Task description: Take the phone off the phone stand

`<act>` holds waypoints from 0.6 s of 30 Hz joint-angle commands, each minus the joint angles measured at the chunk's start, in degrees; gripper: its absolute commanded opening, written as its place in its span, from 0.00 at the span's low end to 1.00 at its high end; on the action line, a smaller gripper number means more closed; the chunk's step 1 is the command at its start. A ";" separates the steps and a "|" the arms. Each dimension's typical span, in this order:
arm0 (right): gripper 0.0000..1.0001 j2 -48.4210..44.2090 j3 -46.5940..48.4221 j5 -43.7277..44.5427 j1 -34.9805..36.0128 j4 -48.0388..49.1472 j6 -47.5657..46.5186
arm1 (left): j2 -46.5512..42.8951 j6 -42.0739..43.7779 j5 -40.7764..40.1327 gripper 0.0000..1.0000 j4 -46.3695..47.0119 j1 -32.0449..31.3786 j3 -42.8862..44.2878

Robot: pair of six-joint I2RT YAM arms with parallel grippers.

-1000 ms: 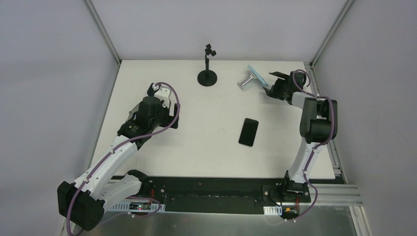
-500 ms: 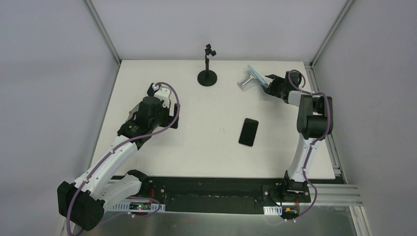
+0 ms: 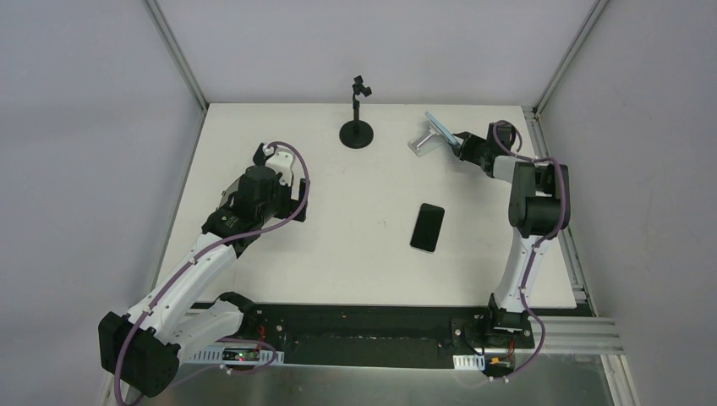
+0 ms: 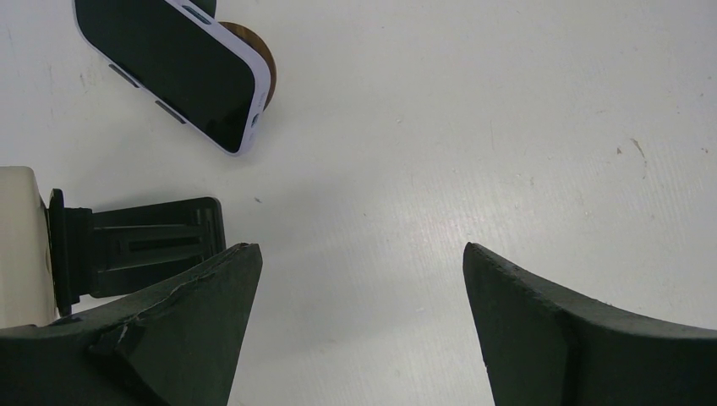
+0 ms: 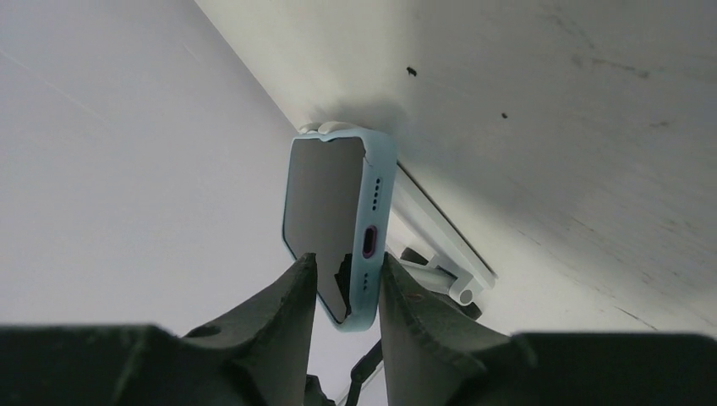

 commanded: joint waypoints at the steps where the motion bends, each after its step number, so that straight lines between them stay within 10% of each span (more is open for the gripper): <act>1: 0.32 0.52 2.43 1.06 0.46 0.36 4.00 | -1.04 0.99 0.29 0.93 0.85 0.25 1.48; 18: 0.00 -4.81 4.17 2.52 0.68 5.62 6.25 | -1.06 1.04 0.37 0.93 0.84 0.25 1.53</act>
